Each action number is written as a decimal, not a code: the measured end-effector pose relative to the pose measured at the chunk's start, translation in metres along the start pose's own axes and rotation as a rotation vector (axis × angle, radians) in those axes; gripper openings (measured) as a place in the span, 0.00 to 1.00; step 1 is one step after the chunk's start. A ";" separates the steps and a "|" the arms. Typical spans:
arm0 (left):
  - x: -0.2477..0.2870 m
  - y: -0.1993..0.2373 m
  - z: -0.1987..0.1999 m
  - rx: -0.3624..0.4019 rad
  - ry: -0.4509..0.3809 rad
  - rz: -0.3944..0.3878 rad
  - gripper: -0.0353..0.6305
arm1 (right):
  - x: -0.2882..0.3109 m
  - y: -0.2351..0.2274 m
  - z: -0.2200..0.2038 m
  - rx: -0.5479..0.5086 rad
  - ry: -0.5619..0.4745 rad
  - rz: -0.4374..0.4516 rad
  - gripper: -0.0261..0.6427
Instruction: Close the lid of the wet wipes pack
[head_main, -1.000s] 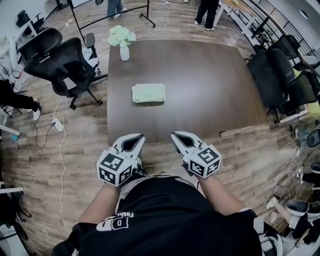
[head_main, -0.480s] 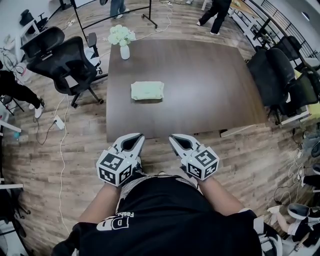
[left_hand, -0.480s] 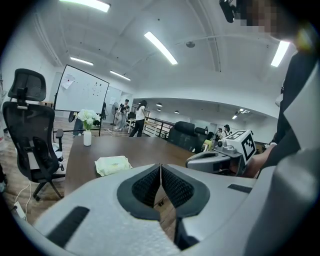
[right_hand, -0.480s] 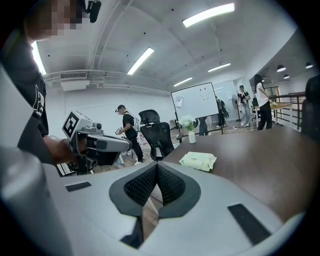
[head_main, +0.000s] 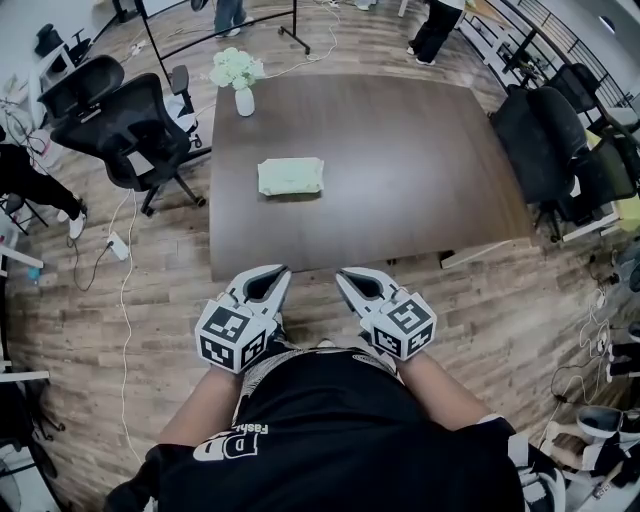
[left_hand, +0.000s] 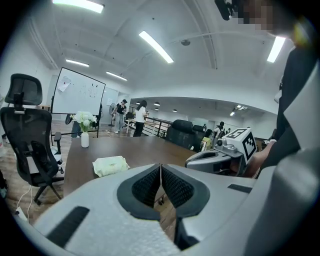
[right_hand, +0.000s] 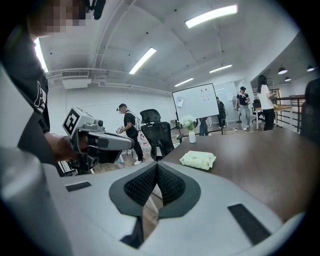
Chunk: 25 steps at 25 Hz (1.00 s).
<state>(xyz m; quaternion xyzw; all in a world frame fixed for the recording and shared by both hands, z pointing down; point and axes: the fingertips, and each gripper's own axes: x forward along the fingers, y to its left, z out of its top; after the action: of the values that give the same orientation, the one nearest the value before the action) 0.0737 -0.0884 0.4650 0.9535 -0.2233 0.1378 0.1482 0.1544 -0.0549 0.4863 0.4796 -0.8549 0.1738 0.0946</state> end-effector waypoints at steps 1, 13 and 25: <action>-0.001 -0.001 0.000 -0.002 0.000 0.000 0.09 | -0.001 0.000 0.000 0.002 -0.001 -0.001 0.05; -0.002 -0.005 0.000 -0.001 -0.002 0.003 0.09 | -0.004 0.004 0.001 0.001 -0.005 0.011 0.05; 0.000 -0.005 0.003 0.003 -0.004 0.002 0.09 | -0.004 0.001 0.001 0.003 -0.005 0.011 0.05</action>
<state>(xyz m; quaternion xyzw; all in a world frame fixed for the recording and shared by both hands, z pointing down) 0.0766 -0.0849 0.4616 0.9538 -0.2241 0.1366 0.1463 0.1555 -0.0515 0.4838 0.4754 -0.8575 0.1743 0.0908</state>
